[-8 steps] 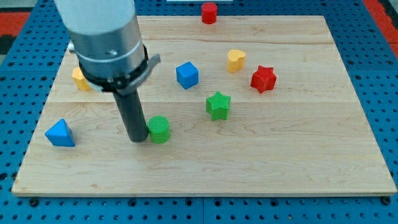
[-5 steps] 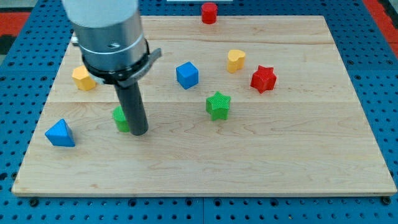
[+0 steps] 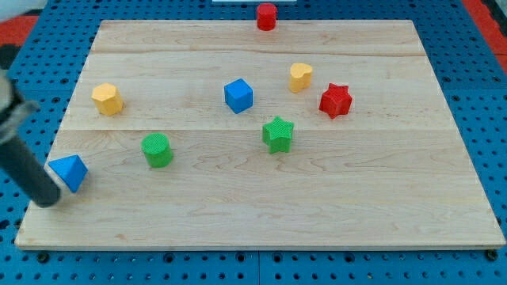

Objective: Move the blue triangleyellow hexagon vertical to each other

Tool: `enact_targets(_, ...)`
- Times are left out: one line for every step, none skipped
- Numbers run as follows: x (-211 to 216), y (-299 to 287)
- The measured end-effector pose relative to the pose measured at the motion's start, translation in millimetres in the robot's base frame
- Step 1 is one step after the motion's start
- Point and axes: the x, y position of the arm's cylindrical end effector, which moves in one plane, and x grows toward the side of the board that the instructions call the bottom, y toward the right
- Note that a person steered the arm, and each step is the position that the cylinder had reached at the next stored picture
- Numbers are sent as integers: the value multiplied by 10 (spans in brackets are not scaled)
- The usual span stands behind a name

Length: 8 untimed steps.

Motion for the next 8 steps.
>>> enact_targets(-439, 289)
enact_targets(-761, 865)
enact_targets(-886, 998)
enact_targets(-1015, -53)
enact_targets(-1608, 67)
enact_targets(-1854, 1072)
enact_targets(-2344, 581)
enact_targets(-3011, 1468)
